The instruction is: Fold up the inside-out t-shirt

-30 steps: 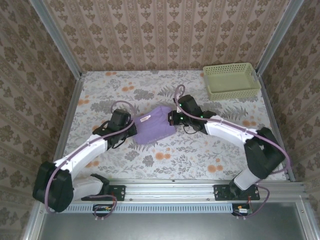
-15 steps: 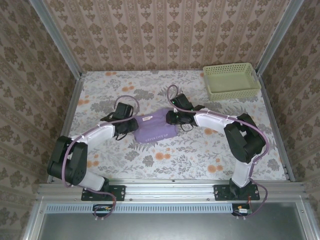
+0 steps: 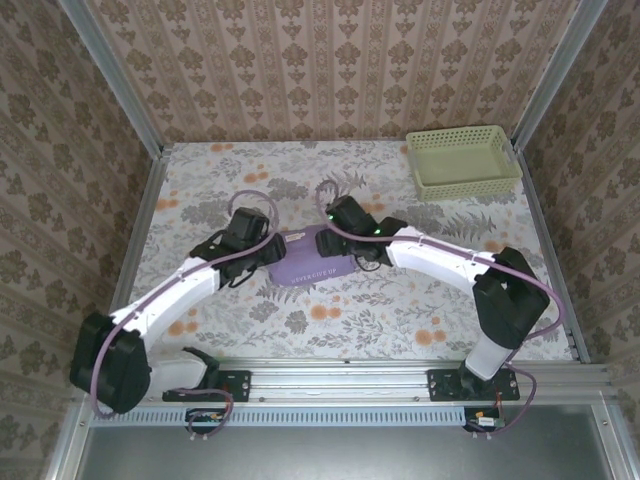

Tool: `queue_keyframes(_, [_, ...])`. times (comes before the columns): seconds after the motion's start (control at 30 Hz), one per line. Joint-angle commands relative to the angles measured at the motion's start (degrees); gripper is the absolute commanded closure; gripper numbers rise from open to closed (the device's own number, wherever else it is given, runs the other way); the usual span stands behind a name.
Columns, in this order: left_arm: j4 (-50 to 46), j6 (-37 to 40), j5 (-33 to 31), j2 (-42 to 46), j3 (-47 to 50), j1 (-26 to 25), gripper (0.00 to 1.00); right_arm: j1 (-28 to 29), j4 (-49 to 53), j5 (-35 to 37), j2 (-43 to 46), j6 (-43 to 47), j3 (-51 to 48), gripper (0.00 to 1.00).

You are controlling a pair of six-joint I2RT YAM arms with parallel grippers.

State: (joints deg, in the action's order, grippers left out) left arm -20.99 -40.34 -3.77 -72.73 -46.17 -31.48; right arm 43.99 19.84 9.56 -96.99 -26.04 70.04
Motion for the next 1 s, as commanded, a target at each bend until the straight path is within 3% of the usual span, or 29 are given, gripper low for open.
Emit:
queue_keyframes(0.0, [3.0,-1.9,2.4,-5.8,1.6,1.0,0.47,0.5,0.1,0.0,-4.6,-2.4,-0.2,0.28])
queue_keyframes(0.17, [5.4,-0.5,5.9,-14.0,1.4,5.1,0.5,-2.2,-1.0,-1.4,-9.9,-4.1,-0.7,0.26])
queue_keyframes(0.3, [0.1,1.3,1.7,-11.7,-0.5,5.8,0.47,-3.4,-2.6,-5.1,-5.9,-3.6,-2.8,0.25])
queue_keyframes(0.5, [-15.0,-3.2,-16.6,-2.3,-5.0,-6.1,0.34,-3.8,0.9,-0.5,7.2,-4.3,-6.2,0.17])
queue_keyframes(0.6, [-17.6,-7.1,-20.9,-2.6,-7.5,-13.6,0.27,-4.6,3.1,5.0,14.3,-5.8,-10.4,0.14])
queue_keyframes(0.77, [-16.6,-8.3,-20.4,-13.7,-14.3,-19.7,0.14,-8.9,4.1,9.2,28.2,-9.4,-20.8,0.12])
queue_keyframes(0.97, [-17.9,-4.8,-18.5,-29.7,-24.9,-18.9,0.06,-13.3,5.2,7.3,42.4,-11.9,-30.6,0.08])
